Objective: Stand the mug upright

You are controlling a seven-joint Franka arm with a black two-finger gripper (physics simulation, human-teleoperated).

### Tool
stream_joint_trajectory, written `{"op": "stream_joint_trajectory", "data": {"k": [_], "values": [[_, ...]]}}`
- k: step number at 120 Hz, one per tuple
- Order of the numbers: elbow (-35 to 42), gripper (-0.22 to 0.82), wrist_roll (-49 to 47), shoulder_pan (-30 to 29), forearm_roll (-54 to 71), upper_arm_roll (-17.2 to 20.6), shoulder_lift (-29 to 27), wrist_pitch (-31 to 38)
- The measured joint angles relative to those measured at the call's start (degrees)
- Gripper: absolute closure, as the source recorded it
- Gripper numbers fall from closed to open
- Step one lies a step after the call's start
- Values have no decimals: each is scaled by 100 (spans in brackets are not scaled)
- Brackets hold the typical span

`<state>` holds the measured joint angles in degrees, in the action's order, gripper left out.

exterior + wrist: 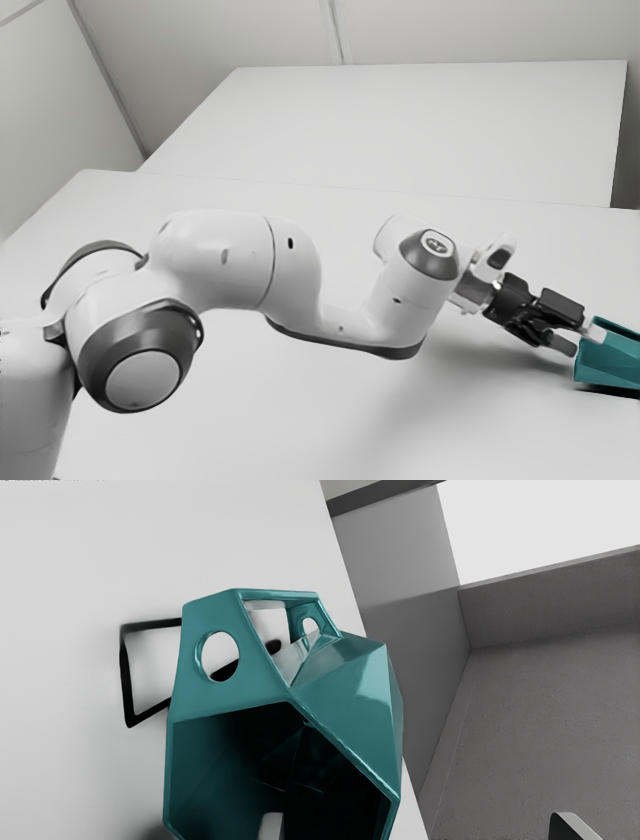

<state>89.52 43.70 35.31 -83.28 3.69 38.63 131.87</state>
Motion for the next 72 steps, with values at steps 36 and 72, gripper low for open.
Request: {"op": "stream_joint_trajectory", "data": {"k": [36,72], "values": [[-321,3,188,59,-20,6,283,2],[-644,3,300,164,-17,0,527,8]]}}
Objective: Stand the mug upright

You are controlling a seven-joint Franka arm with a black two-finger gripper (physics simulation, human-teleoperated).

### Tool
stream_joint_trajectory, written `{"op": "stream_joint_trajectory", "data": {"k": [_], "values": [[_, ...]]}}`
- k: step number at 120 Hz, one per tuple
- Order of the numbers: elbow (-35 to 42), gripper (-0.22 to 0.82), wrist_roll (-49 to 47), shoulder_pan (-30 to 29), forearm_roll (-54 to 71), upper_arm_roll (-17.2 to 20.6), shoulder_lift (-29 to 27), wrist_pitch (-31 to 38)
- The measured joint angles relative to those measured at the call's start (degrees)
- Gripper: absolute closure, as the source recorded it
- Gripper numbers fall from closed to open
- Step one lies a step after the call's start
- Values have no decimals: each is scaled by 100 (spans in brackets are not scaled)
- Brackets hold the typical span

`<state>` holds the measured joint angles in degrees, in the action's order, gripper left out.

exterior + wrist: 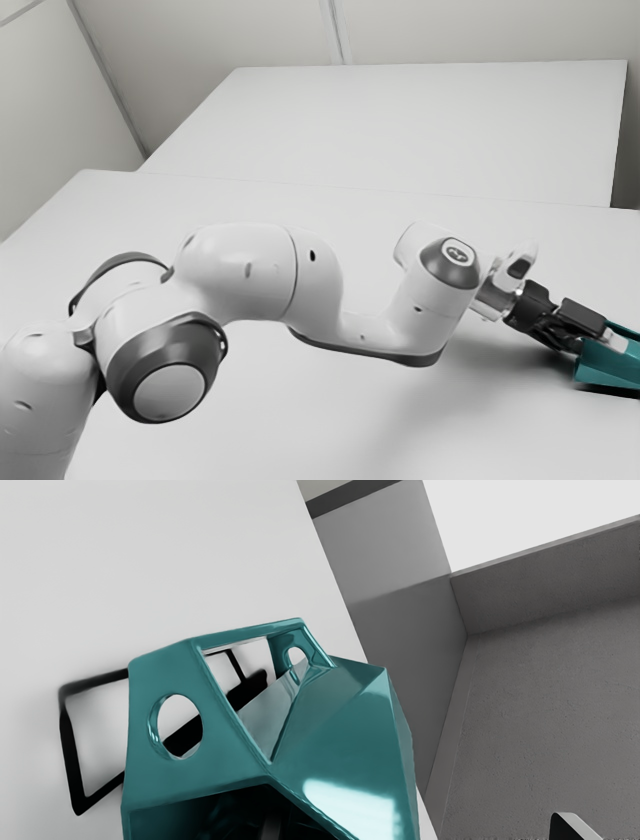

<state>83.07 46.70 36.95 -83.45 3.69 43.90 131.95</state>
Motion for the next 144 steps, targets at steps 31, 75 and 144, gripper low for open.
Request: {"op": "stream_joint_trajectory", "data": {"k": [31,75,144], "values": [[-146,13,62,64,3,-6,101,29],[-149,50,117,66,2,-55,108,47],[-33,77,129,83,171,-124,-382,67]]}}
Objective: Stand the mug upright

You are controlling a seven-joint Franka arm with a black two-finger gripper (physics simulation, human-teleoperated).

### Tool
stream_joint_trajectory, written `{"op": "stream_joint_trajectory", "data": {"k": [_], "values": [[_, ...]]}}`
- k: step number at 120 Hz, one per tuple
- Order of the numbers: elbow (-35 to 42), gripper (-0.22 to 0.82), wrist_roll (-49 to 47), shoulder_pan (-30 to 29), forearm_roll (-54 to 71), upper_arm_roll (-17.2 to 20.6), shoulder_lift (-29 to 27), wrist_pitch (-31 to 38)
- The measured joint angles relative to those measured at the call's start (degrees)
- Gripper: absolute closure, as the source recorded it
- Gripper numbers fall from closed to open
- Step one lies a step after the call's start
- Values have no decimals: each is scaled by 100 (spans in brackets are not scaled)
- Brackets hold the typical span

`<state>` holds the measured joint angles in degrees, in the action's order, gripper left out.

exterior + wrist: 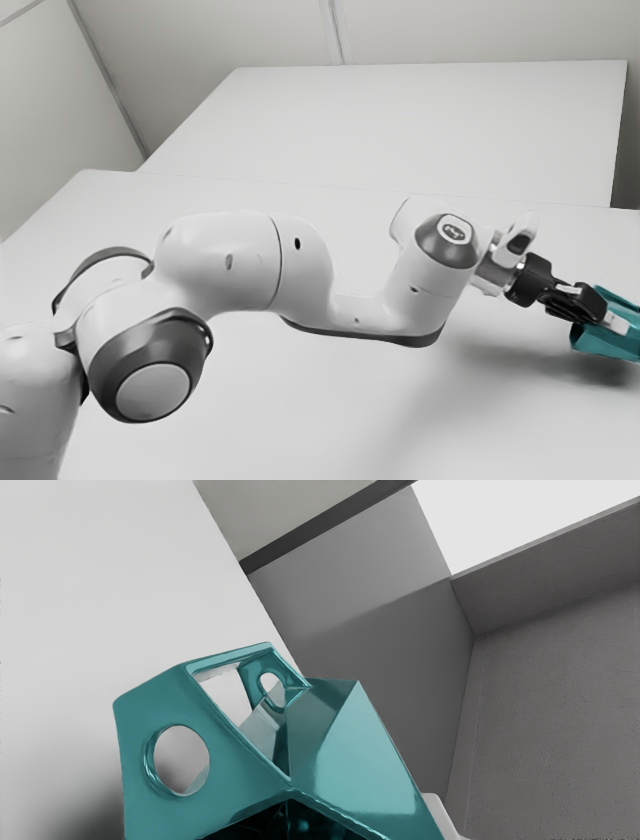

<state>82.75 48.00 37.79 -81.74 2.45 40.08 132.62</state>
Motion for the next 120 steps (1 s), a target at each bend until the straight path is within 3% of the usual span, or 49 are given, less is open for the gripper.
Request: {"op": "stream_joint_trajectory", "data": {"k": [68,120], "values": [[1400,78,-773,-887,2925,-5,-1725,-145],[2160,78,-1829,-1765,5606,159,-2759,-852]]}}
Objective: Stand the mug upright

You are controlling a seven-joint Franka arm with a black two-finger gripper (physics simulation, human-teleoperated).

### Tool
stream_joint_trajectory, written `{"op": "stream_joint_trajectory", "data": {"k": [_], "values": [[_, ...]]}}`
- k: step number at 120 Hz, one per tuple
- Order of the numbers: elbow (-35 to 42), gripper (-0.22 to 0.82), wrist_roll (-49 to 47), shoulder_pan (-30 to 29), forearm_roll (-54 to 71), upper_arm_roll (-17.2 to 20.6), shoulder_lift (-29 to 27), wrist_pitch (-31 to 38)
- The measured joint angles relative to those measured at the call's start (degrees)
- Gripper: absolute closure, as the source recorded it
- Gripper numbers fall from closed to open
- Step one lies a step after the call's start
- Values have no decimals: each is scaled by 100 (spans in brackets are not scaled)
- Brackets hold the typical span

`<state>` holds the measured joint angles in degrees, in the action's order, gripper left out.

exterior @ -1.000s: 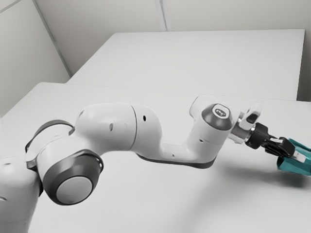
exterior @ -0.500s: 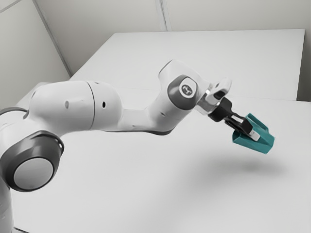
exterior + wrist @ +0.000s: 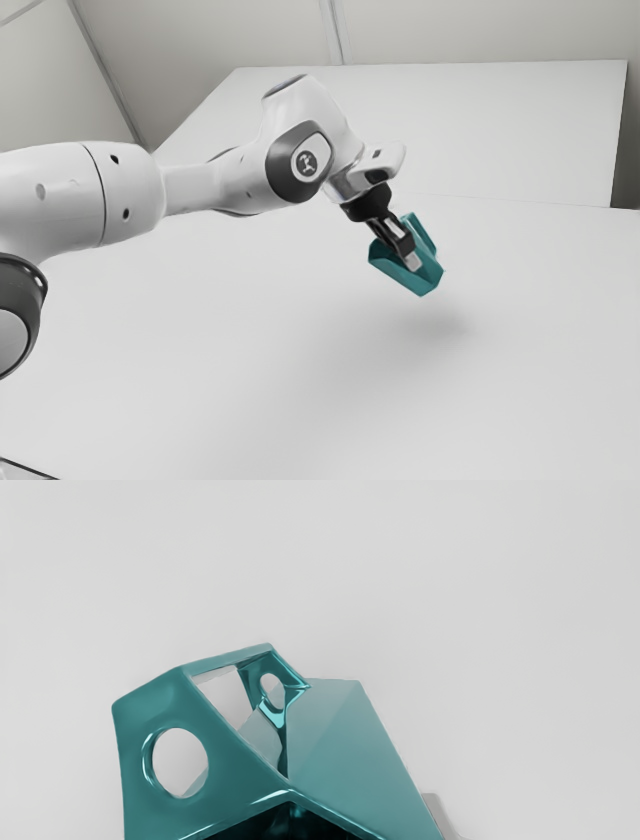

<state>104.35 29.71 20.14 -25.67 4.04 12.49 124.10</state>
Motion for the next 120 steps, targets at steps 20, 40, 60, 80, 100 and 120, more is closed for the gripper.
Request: {"op": "stream_joint_trajectory", "data": {"k": [20,40,60,80,100,120], "values": [[478,78,-353,-318,600,121,-391,-160],[902,78,-677,-492,1058,154,-736,-240],[1225,78,-955,-776,1491,169,-970,-310],[1446,78,-1217,-1023,1907,173,-1103,-363],[1696,78,-1426,-1254,2161,188,-1255,-400],[2001,78,-1632,-1437,2376,158,-1418,-407]]}}
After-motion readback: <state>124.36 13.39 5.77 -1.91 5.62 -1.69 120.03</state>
